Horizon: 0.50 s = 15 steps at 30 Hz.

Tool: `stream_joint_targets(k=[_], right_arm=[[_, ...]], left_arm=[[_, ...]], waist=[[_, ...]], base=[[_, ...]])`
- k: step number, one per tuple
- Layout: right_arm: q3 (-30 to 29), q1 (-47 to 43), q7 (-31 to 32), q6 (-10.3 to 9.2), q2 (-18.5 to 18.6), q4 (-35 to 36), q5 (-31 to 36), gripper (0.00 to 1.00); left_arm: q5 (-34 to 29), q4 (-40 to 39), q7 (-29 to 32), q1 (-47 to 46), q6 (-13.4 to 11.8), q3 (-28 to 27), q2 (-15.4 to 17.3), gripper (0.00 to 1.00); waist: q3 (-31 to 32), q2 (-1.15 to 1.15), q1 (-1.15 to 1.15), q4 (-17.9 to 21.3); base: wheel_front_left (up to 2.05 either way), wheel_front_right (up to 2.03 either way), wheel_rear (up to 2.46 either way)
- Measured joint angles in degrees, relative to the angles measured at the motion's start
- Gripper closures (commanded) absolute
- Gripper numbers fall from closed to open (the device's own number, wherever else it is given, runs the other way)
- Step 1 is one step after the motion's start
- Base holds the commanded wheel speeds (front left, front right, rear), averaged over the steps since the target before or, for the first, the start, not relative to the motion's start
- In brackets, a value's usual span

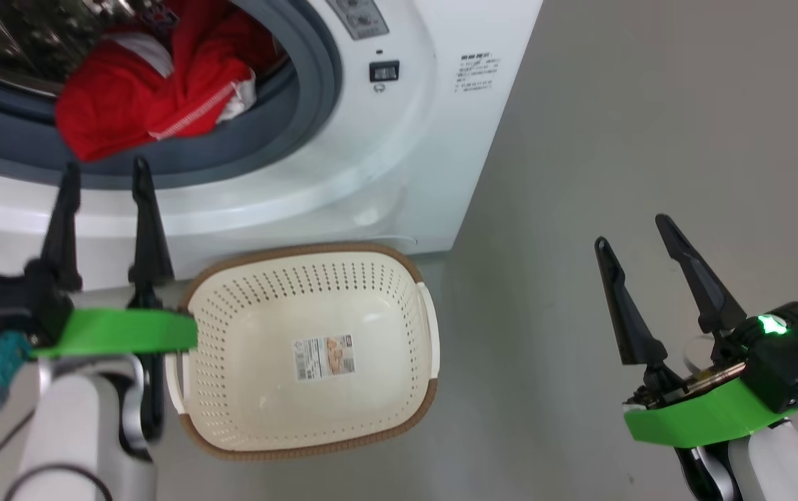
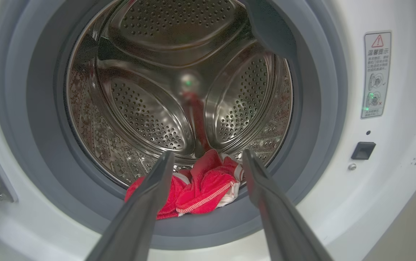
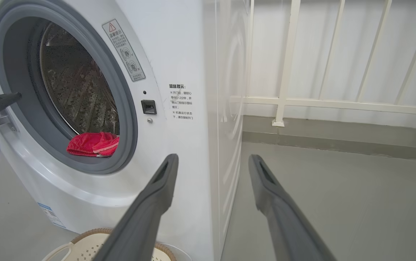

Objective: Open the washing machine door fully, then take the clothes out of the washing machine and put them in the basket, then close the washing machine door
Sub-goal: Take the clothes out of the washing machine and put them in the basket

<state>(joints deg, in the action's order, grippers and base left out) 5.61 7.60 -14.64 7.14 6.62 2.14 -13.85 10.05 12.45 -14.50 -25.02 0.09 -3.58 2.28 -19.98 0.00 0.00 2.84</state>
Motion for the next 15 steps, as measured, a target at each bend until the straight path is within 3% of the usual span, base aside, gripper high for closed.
stream_joint_targets(k=[15], right_arm=[[0.38, 4.33, 0.0, 0.0, 0.11, 0.77, 0.32, 0.0]], left_arm=[[-1.97, 15.35, 1.71, -19.54, -0.16, -1.23, 2.21, 0.0]], waist=[[-8.53, 0.0, 0.0, 1.33]], base=[[0.0, 0.0, 0.0]])
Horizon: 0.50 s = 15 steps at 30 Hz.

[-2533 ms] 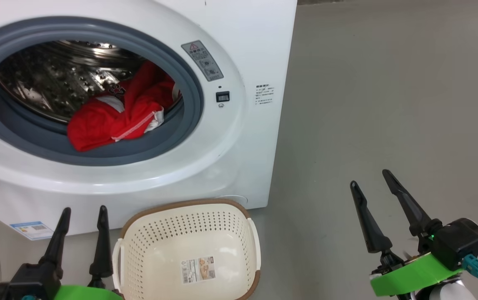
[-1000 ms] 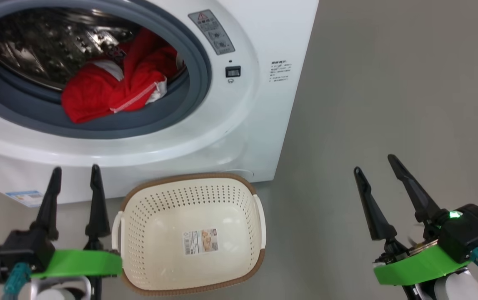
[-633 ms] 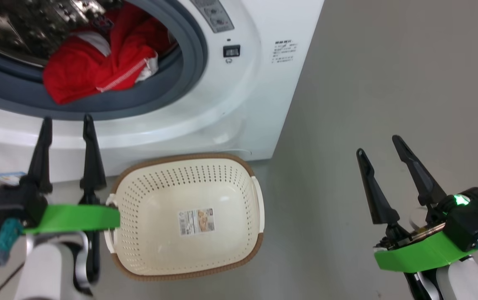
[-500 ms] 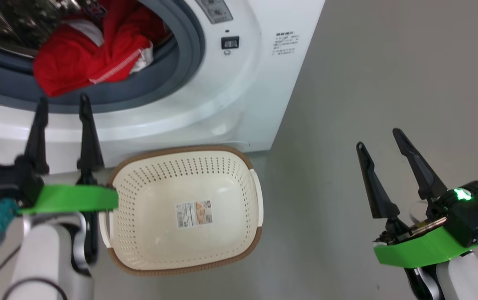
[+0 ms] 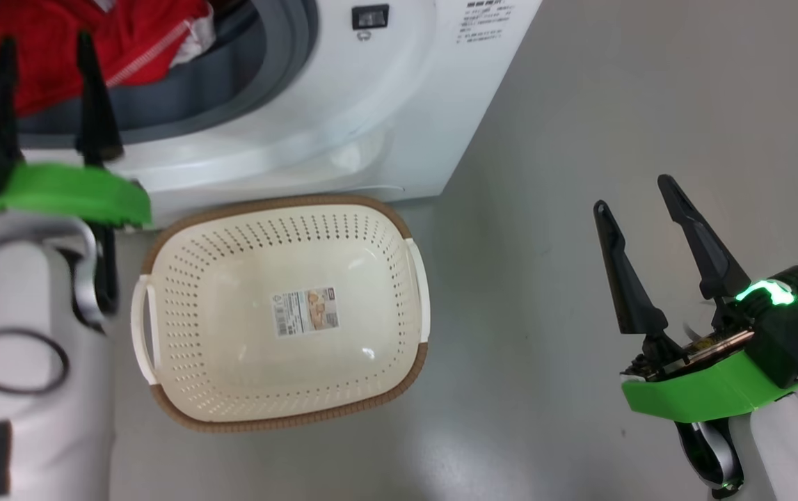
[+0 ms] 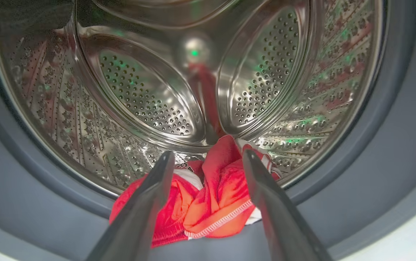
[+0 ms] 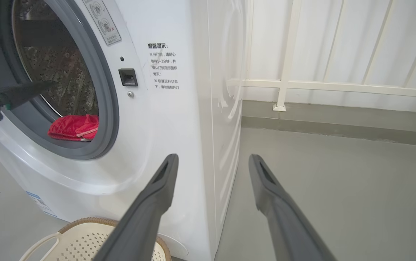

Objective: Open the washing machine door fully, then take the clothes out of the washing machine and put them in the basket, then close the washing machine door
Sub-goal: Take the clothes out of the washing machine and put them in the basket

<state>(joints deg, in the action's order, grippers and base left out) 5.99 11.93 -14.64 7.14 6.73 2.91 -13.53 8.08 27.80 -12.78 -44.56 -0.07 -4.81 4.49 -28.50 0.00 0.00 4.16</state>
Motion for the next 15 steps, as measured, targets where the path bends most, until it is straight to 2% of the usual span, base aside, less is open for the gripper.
stream_joint_targets(k=[9, 15], right_arm=[[0.66, 1.05, 0.0, 0.0, 0.13, 0.01, 0.0, 0.0], [1.63, 2.48, 0.0, 0.0, 0.25, 0.08, -0.01, 0.0]], left_arm=[[-0.54, 12.38, 6.8, -14.16, -1.18, 1.37, 1.31, 0.0], [-1.36, 20.2, 10.67, -20.13, -2.08, 2.08, 2.58, 0.0]], waist=[[-4.45, 0.0, 0.0, -0.1], [-6.39, 0.0, 0.0, 0.1]], base=[[0.0, 0.0, 0.0], [0.0, 0.0, 0.0]])
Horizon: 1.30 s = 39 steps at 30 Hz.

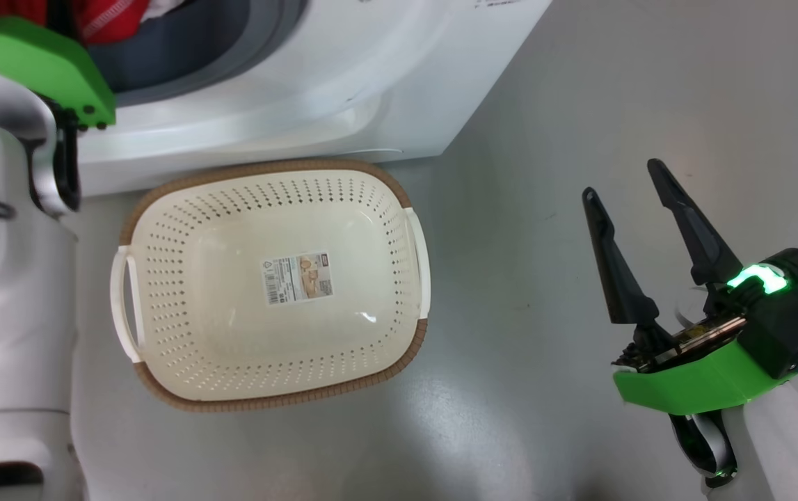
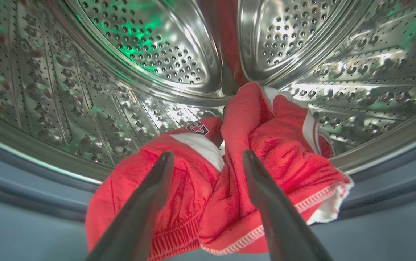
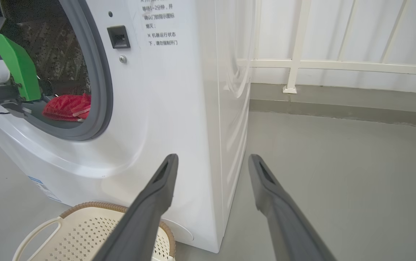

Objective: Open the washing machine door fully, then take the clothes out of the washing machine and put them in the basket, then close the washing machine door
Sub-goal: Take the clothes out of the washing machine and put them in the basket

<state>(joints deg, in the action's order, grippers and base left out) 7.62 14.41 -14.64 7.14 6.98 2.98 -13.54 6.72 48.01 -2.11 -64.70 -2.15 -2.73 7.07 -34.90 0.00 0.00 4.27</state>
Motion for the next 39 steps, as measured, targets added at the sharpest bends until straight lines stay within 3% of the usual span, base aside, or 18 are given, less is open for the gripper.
stream_joint_targets(k=[11, 22, 23, 24, 26, 39], right_arm=[[2.22, 0.87, 0.0, 0.0, -0.02, -0.52, -1.01, 0.0], [3.54, 1.24, 0.0, 0.0, -0.47, -1.08, -1.56, 0.0], [3.61, 1.27, 0.0, 0.0, -0.56, -1.08, -1.57, 0.0], [3.68, 1.32, 0.0, 0.0, -0.65, -1.09, -1.57, 0.0], [3.7, 1.38, 0.0, 0.0, -0.74, -1.09, -1.62, 0.0], [2.83, 1.87, 0.0, 0.0, -1.27, -1.13, -2.46, 0.0]], left_arm=[[-0.78, 11.31, 2.75, -6.24, -1.42, 1.07, 3.45, 0.0], [-3.04, 17.57, 5.57, -9.38, -1.88, 3.97, 5.89, 0.0], [-3.13, 17.79, 5.55, -9.63, -1.88, 4.1, 6.13, 0.22], [-3.26, 18.12, 5.56, -9.8, -1.87, 4.47, 6.39, 0.55], [-3.31, 18.41, 5.56, -9.87, -1.87, 4.63, 6.55, 1.0], [-2.02, 19.13, -2.82, -10.75, -0.8, 4.74, 6.56, 1.0]], waist=[[-1.34, 0.0, 0.0, 1.76], [-1.57, 0.0, 0.0, 3.91], [-1.62, 0.0, 0.0, 4.1], [-1.68, 0.0, 0.0, 4.29], [-1.73, 0.0, 0.0, 4.47], [-1.98, 0.0, 0.0, 4.29]], base=[[0.0, 0.0, 0.0], [0.0, 0.0, 0.0], [0.0, 0.0, 0.0], [0.0, 0.0, 0.0], [0.0, 0.0, 0.0], [0.0, 0.0, 0.0]])
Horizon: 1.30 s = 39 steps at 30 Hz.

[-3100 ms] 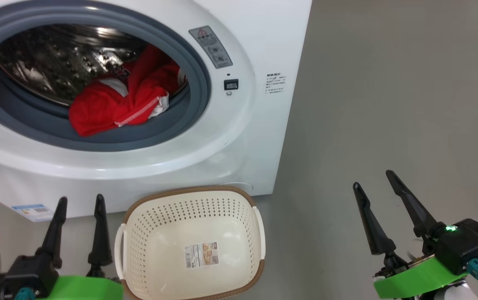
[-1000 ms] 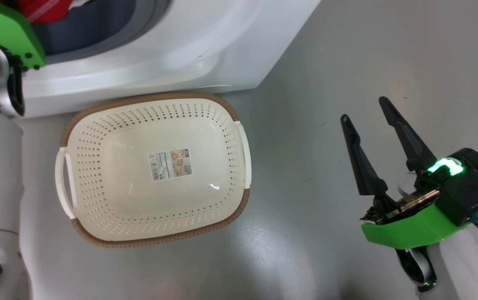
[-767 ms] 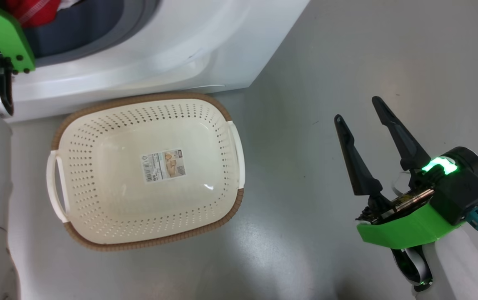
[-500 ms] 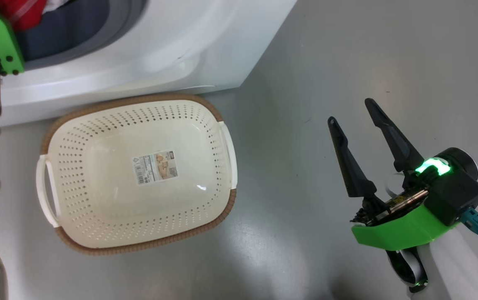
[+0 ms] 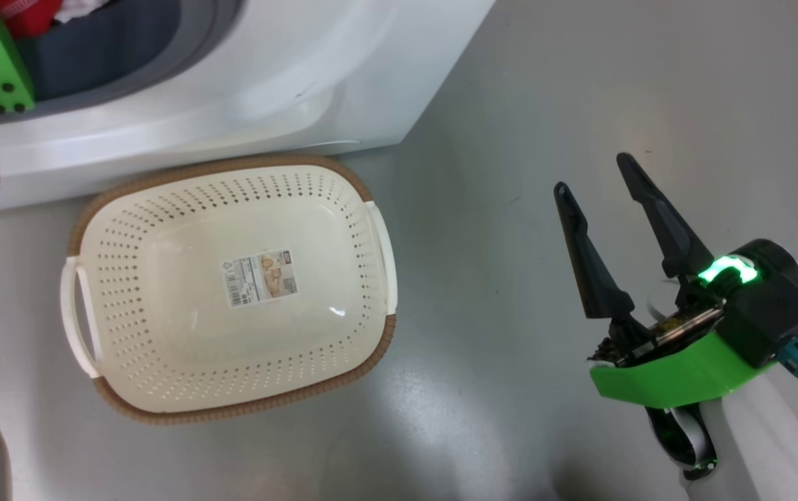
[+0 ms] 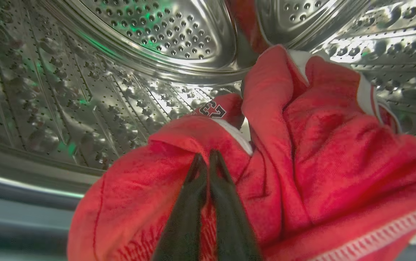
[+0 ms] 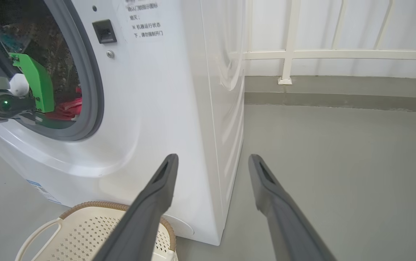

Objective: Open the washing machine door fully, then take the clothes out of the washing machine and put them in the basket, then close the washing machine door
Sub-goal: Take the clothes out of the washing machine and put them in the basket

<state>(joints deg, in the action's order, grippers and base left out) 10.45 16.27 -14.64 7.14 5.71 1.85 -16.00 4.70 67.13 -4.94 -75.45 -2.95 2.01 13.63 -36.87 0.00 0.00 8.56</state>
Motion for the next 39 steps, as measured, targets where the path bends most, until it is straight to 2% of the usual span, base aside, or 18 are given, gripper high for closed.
stream_joint_targets(k=[4, 10, 16, 27, 39], right_arm=[[-0.08, 0.66, 0.0, 0.0, 0.0, 0.0, 0.0, 0.0], [-0.51, 0.66, -0.01, 0.0, 0.08, -0.01, 0.0, 0.0], [-0.54, 0.66, 0.0, 0.0, 0.15, -0.01, 0.01, 0.0], [-0.57, 0.6, -0.01, 0.0, 0.22, -0.26, 0.01, 0.0], [-0.7, -1.18, 0.0, 0.0, 0.23, -1.79, 0.01, 0.0]], left_arm=[[1.02, -0.9, -4.99, 0.47, 0.49, -0.24, -0.2, 1.0], [2.71, -3.55, -8.75, 3.42, 2.05, -0.49, -0.71, 1.0], [3.47, -9.06, -9.36, 7.31, 2.49, -0.65, -1.02, 1.0], [3.58, -26.43, -9.37, 19.41, 2.4, -1.93, -1.76, 1.0], [3.92, -37.74, -9.37, 30.86, 1.69, -2.11, -2.42, 1.0]], waist=[[0.36, 0.0, 0.0, -0.67], [1.39, 0.0, 0.0, -1.67], [2.58, 0.0, 0.0, -2.75], [6.06, 0.0, 0.0, -3.76], [11.64, 0.0, 0.0, -4.24]], base=[[0.0, 0.0, 0.0], [0.0, 0.0, 0.0], [0.0, 0.0, 0.0], [0.0, 0.0, 0.0], [0.0, 0.0, 0.0]])
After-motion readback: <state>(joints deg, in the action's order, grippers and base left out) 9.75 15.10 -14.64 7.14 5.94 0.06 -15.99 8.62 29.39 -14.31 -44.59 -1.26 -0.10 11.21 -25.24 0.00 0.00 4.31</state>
